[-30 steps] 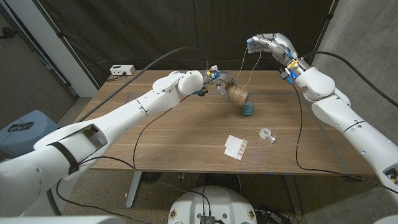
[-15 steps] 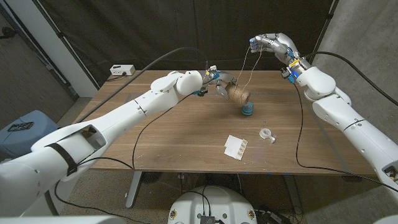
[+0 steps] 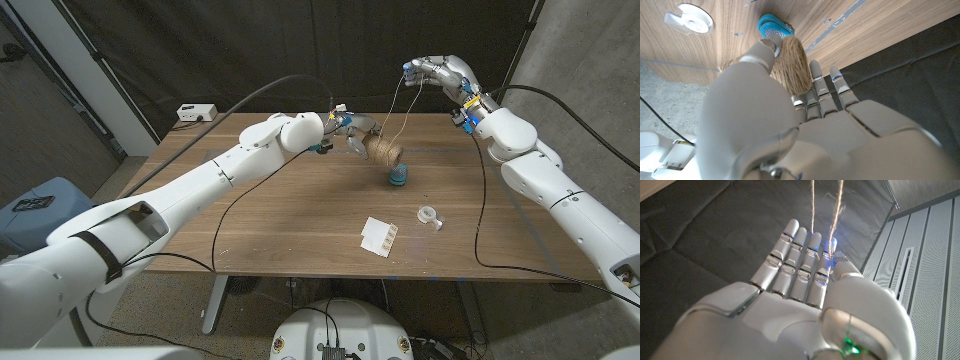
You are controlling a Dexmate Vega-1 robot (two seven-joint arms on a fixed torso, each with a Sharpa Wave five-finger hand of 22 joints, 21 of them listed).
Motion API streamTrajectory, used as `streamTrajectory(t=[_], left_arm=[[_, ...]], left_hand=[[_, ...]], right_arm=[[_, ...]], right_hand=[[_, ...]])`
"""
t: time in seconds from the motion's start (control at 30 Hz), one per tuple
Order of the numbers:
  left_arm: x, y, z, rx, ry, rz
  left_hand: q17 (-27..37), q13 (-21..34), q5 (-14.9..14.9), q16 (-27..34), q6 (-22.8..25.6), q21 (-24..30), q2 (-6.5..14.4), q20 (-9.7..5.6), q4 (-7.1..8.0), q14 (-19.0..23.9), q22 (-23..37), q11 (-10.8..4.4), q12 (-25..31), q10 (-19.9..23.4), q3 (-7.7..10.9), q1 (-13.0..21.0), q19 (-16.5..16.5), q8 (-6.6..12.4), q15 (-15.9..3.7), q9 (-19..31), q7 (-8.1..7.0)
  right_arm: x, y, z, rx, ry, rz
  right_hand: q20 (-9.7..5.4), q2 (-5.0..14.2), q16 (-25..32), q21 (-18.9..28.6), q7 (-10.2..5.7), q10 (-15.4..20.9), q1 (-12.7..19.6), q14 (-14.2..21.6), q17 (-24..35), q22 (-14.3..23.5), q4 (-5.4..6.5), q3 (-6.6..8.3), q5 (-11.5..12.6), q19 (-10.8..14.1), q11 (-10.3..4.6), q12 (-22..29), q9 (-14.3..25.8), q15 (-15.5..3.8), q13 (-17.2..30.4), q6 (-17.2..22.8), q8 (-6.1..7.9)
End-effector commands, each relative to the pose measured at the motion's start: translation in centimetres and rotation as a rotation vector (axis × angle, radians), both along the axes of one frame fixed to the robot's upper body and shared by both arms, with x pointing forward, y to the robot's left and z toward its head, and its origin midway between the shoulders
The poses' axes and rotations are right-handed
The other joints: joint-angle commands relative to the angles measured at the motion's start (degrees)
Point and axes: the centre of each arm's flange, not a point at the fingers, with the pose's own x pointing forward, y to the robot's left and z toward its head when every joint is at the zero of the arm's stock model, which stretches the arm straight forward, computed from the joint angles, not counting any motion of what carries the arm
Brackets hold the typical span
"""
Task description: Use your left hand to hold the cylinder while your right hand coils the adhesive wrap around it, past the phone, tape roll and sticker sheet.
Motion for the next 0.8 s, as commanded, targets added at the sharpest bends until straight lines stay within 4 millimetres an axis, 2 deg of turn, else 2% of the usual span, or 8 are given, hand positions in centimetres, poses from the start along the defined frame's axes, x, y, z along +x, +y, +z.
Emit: streamTrajectory(t=[0.03,0.8], left_arm=[[-0.4,0.4,0.2,-0.004,-0.001,-0.023],[-2.1,1.1,0.7,-0.030,0.008,-0.061]], left_hand=[[0.14,0.94,0.32,-0.29,6.53,0.39,3.14,-0.61,1.04,0.52,-0.04,-4.92,0.43,5.40,1.38,1.91,0.24,14.91,-0.41,1.70,-3.60],[0.17,0.96,0.23,-0.38,6.62,0.59,3.23,-0.53,1.13,0.74,-0.13,-4.96,0.34,5.56,1.34,1.93,0.15,15.21,-0.31,1.58,-3.60]], right_arm=[[0.8,-0.7,0.0,0.014,0.017,-0.035],[3.4,-2.5,-1.6,0.061,0.105,-0.080]], right_hand=[[-4.40,-0.05,-0.13,0.46,-0.27,0.33,0.55,0.48,0.11,0.30,0.10,0.06,0.06,-0.31,-0.38,-0.19,0.13,-8.08,0.27,0.16,-0.07],[-4.44,-0.02,-0.24,0.68,-0.28,0.52,0.78,0.61,0.18,0.28,0.09,0.02,0.06,-0.38,-0.28,-0.33,0.18,-8.09,0.34,0.35,-0.23]])
